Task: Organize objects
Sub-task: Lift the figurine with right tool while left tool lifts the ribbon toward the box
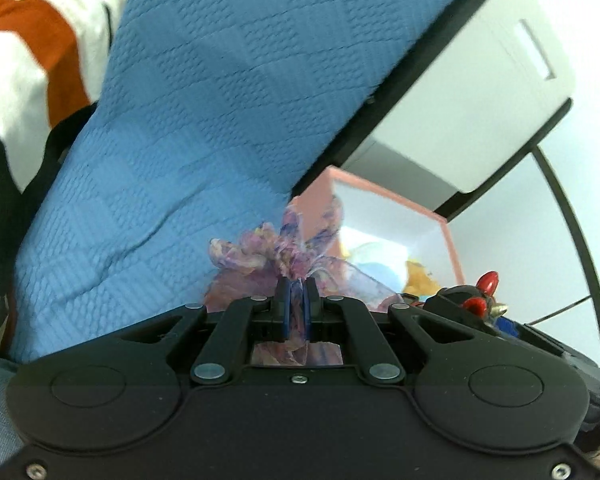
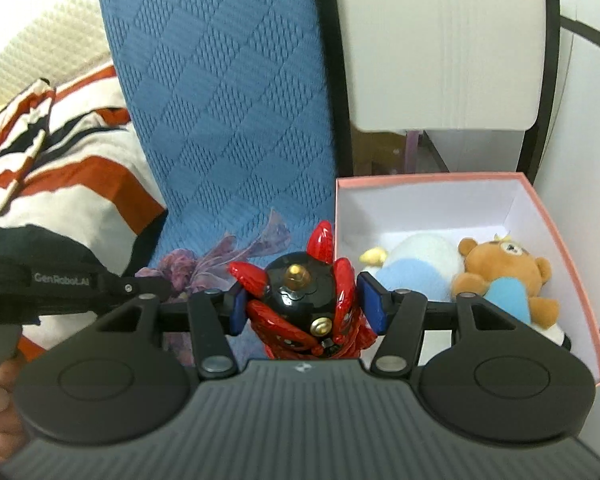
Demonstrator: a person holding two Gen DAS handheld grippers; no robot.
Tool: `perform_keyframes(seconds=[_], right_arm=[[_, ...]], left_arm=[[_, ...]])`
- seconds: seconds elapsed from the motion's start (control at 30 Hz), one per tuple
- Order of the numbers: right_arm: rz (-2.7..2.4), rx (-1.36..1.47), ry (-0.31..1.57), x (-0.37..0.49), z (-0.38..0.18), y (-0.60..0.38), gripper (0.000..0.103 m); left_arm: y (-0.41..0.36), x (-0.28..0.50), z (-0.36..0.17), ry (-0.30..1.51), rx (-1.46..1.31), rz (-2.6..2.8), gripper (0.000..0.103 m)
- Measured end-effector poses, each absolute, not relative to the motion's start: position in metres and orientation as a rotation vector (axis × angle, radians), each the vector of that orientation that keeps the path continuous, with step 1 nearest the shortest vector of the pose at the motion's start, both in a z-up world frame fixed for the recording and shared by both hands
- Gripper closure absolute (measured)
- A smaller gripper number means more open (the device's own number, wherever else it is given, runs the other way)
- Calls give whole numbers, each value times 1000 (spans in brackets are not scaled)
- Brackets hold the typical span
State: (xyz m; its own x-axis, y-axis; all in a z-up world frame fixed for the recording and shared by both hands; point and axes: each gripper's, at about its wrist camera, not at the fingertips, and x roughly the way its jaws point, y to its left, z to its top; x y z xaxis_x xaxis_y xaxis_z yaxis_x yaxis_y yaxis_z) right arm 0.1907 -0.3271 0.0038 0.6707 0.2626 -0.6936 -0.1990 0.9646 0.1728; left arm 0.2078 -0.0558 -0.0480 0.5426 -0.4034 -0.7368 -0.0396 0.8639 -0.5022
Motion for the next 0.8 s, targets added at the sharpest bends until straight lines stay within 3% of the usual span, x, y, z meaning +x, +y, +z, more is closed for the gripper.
perform_keyframes(seconds=[0.53,0.8], right_arm=[[243,100,700,200,46,-407,45],[169,125,721,209,27,-460,45]], left_arm=[[-153,226,14,892,-398,-307,98],[-180,236,-10,913,-350,-296,96]])
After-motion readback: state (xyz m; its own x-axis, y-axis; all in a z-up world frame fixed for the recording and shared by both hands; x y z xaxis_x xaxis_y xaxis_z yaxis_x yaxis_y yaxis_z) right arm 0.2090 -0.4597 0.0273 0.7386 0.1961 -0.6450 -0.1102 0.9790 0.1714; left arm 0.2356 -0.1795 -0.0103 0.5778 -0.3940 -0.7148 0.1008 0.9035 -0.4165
